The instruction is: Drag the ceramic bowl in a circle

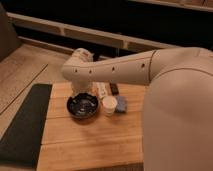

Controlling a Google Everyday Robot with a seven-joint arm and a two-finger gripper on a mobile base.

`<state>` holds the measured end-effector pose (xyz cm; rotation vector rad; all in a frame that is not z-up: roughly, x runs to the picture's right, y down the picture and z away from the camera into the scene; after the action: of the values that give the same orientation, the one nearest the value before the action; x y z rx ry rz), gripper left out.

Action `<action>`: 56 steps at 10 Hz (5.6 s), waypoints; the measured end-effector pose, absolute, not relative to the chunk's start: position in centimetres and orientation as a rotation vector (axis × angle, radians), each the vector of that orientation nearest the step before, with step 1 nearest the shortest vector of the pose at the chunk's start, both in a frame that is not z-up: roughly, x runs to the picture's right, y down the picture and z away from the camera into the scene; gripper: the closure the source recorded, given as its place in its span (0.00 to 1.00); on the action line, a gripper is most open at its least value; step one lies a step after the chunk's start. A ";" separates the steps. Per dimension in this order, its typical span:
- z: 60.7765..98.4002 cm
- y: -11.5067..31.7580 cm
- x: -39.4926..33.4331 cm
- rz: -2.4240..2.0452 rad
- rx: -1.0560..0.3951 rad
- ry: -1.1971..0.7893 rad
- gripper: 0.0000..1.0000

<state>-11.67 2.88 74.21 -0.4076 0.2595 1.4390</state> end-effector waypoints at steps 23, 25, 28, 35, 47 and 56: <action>87.2 8.3 -21.2 1.120 -0.688 0.333 0.35; 87.9 7.7 -24.3 1.064 -0.735 0.270 0.35; 88.2 7.5 -25.0 1.053 -0.750 0.255 0.35; 86.6 8.1 -20.0 1.111 -0.667 0.428 0.35; 92.3 12.3 -23.4 0.970 -0.782 0.471 0.87; 89.5 11.0 -28.0 0.909 -0.766 0.436 1.00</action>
<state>-28.02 10.99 89.47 -0.7660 0.4356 0.9088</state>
